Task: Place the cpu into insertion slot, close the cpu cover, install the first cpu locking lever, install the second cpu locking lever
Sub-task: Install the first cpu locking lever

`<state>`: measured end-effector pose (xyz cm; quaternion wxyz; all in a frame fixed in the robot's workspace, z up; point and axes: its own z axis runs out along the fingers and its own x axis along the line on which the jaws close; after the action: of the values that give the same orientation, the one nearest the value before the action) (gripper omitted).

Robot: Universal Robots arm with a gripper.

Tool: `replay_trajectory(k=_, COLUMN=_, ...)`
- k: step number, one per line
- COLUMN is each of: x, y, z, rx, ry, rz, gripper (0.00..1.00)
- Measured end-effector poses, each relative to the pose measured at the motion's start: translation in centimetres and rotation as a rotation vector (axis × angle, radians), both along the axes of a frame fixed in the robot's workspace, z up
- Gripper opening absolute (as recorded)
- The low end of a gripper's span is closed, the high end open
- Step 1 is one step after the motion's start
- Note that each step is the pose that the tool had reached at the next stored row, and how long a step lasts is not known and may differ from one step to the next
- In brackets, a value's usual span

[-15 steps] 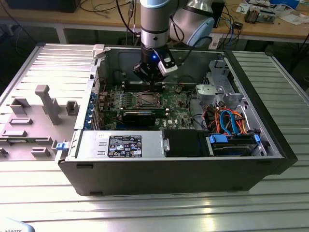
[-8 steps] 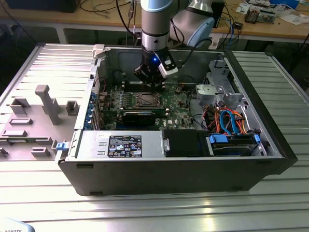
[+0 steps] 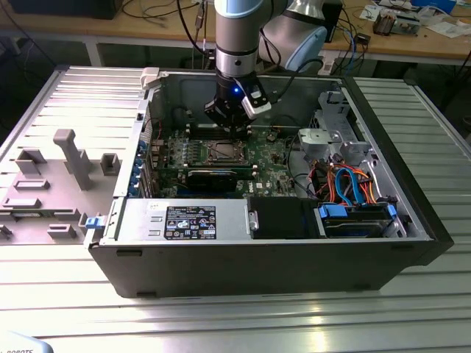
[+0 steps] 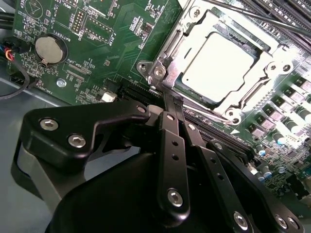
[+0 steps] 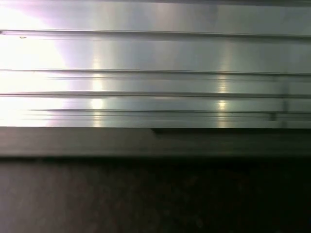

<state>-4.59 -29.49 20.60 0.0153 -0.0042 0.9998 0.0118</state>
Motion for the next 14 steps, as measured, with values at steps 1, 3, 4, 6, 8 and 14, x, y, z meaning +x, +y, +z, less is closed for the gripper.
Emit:
replay_trajectory(k=1, x=0.01, y=0.00, z=0.00, rx=-0.0002, ry=0.0002, rz=0.000, gripper=0.11)
replay_trajectory(k=3, x=0.04, y=0.00, z=-0.06, rx=-0.0005, ry=0.0000, rz=0.000, gripper=0.11)
replay_trajectory(k=4, x=0.05, y=0.00, z=-0.10, rx=-0.0009, ry=0.0000, rz=0.000, gripper=0.11)
replay_trajectory(k=6, x=0.06, y=0.00, z=-0.16, rx=-0.0022, ry=0.0003, rz=0.000, gripper=0.11)
replay_trajectory(k=8, x=0.08, y=0.00, z=-0.20, rx=-0.0024, ry=0.0002, rz=0.000, gripper=0.11)
replay_trajectory(k=14, x=0.09, y=0.00, z=-0.06, rx=-0.0018, ry=0.0000, rz=0.000, gripper=0.11)
